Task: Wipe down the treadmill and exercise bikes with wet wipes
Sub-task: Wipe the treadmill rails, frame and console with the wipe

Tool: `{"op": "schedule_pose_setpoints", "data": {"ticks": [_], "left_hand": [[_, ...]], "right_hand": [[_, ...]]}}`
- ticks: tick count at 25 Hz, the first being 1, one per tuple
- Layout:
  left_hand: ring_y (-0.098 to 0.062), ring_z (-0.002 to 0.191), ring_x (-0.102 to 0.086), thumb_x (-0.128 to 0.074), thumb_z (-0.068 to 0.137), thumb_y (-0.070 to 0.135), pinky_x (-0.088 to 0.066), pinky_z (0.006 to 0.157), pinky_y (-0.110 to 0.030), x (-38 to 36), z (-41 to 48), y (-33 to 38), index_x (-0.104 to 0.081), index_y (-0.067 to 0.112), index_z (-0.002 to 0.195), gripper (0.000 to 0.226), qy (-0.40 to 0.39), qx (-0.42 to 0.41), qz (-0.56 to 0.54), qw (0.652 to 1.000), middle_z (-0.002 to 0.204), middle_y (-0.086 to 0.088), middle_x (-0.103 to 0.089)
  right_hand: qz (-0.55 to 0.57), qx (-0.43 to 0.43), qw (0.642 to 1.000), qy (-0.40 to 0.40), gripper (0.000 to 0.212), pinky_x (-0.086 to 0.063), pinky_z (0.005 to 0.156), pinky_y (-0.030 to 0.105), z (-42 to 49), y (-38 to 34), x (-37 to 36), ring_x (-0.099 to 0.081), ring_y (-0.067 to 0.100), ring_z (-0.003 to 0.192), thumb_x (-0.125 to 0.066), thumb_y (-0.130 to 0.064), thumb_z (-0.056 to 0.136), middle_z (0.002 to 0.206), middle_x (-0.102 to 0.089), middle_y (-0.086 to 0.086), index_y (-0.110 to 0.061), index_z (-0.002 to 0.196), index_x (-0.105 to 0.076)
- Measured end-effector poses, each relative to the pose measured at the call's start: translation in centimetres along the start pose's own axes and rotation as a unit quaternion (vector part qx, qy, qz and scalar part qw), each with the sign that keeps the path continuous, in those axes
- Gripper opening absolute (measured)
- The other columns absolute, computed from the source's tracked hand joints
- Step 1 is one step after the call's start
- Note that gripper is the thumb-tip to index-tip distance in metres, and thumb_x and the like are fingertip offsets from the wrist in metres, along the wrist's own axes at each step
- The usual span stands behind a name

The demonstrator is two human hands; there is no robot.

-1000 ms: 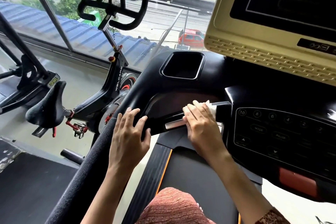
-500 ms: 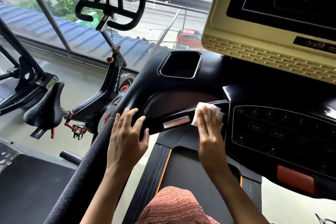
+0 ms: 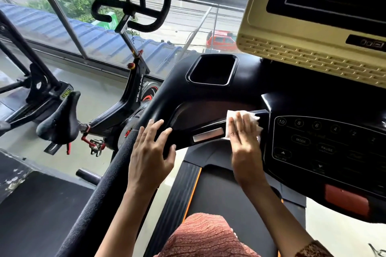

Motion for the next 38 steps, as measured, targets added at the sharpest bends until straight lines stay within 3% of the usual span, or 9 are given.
{"op": "schedule_pose_setpoints", "data": {"ticks": [6, 10, 16, 20, 23, 26, 30, 34, 38], "left_hand": [[-0.029, 0.132, -0.045, -0.048, 0.082, 0.022, -0.024, 0.113, -0.035, 0.6, -0.9, -1.0, -0.057, 0.005, 0.130, 0.052, -0.015, 0.009, -0.025, 1.000, 0.140, -0.013, -0.051], [-0.019, 0.134, -0.039, -0.055, 0.079, 0.011, -0.027, 0.111, -0.037, 1.2, -1.6, -1.7, -0.056, 0.007, 0.132, 0.054, -0.008, 0.013, -0.050, 0.999, 0.142, -0.011, -0.049], [-0.022, 0.135, -0.041, -0.053, 0.083, 0.016, -0.028, 0.112, -0.035, 1.4, -1.7, -1.6, -0.056, 0.007, 0.132, 0.050, -0.006, 0.039, -0.072, 0.997, 0.143, -0.009, -0.049], [-0.026, 0.133, -0.045, -0.049, 0.088, 0.020, -0.015, 0.113, -0.015, 1.7, -0.9, -1.8, -0.057, 0.004, 0.130, 0.046, -0.010, 0.072, -0.093, 0.993, 0.141, -0.014, -0.050], [-0.030, 0.129, -0.047, -0.049, 0.086, 0.013, -0.009, 0.110, -0.005, 2.1, -0.4, -2.4, -0.059, 0.001, 0.127, 0.045, 0.002, 0.084, -0.097, 0.992, 0.139, -0.018, -0.051], [-0.030, 0.130, -0.046, -0.049, 0.084, 0.010, -0.007, 0.109, -0.002, 2.3, -0.1, -2.7, -0.058, 0.000, 0.128, 0.046, -0.005, 0.086, -0.108, 0.990, 0.139, -0.019, -0.050], [-0.018, 0.133, -0.038, -0.044, 0.086, 0.013, -0.005, 0.110, -0.003, 1.8, 0.2, -2.8, -0.055, 0.001, 0.132, 0.048, -0.016, 0.069, -0.113, 0.991, 0.141, -0.017, -0.049], [-0.022, 0.133, -0.041, -0.032, 0.088, 0.026, -0.007, 0.111, -0.005, 1.7, -0.1, -2.9, -0.055, 0.001, 0.132, 0.056, -0.027, 0.057, -0.115, 0.991, 0.141, -0.016, -0.048], [-0.016, 0.135, -0.037, -0.031, 0.089, 0.027, -0.005, 0.112, -0.006, 1.7, -0.1, -2.7, -0.054, 0.003, 0.133, 0.056, -0.020, 0.058, -0.106, 0.992, 0.142, -0.014, -0.048]], "right_hand": [[0.024, 0.208, 0.974, -0.083, 0.048, -0.038, 0.107, 0.037, 0.7, -9.8, -2.8, -0.060, 0.024, 0.117, -0.034, -0.008, 0.082, 0.122, -0.065, 0.012, -0.003, 0.117, -0.067], [0.015, 0.230, 0.969, -0.090, 0.044, -0.039, 0.104, 0.035, 1.7, -7.9, -2.3, -0.062, 0.022, 0.114, -0.038, -0.011, 0.085, 0.122, -0.065, 0.009, -0.006, 0.119, -0.066], [0.015, 0.047, 0.998, -0.036, 0.035, -0.040, 0.102, 0.037, 2.8, -3.9, -0.1, -0.067, 0.030, 0.102, -0.048, -0.007, 0.085, 0.110, -0.069, 0.015, 0.003, 0.114, -0.065], [0.326, -0.121, 0.937, -0.038, 0.030, -0.047, 0.092, 0.026, 4.6, -8.9, -0.8, -0.065, 0.012, 0.101, -0.054, -0.010, 0.093, 0.110, -0.070, 0.009, -0.001, 0.120, -0.064], [0.427, -0.158, 0.876, -0.160, 0.047, -0.024, 0.115, 0.026, 3.6, -13.3, -2.2, -0.029, 0.009, 0.138, -0.045, -0.010, 0.097, 0.147, -0.038, 0.013, 0.002, 0.141, -0.037], [0.443, -0.156, 0.853, -0.227, 0.054, 0.000, 0.119, 0.024, 4.0, -14.7, -2.9, 0.006, 0.020, 0.146, -0.035, -0.012, 0.101, 0.157, 0.000, 0.016, 0.002, 0.148, -0.012], [0.450, -0.260, 0.823, -0.230, 0.052, -0.002, 0.118, 0.022, 7.1, -14.3, -4.1, 0.004, 0.028, 0.147, -0.034, -0.004, 0.102, 0.156, 0.004, 0.025, 0.008, 0.147, -0.011], [0.456, -0.284, 0.812, -0.229, 0.053, 0.003, 0.103, -0.002, 4.6, -15.3, -2.7, -0.003, 0.020, 0.147, -0.036, -0.002, 0.100, 0.157, -0.007, 0.020, 0.006, 0.147, -0.013], [0.438, -0.344, 0.793, -0.246, 0.054, -0.015, 0.108, 0.012, 7.0, -13.8, -4.6, -0.025, 0.029, 0.142, -0.036, -0.002, 0.099, 0.151, -0.025, 0.028, 0.005, 0.148, -0.014]]}}
Point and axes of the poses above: each hand's wrist, its own z-axis towards the middle knuckle, its own x-axis out of the back of the hand, y = z × x, the point moved 3 cm from there along z, towards the middle knuckle
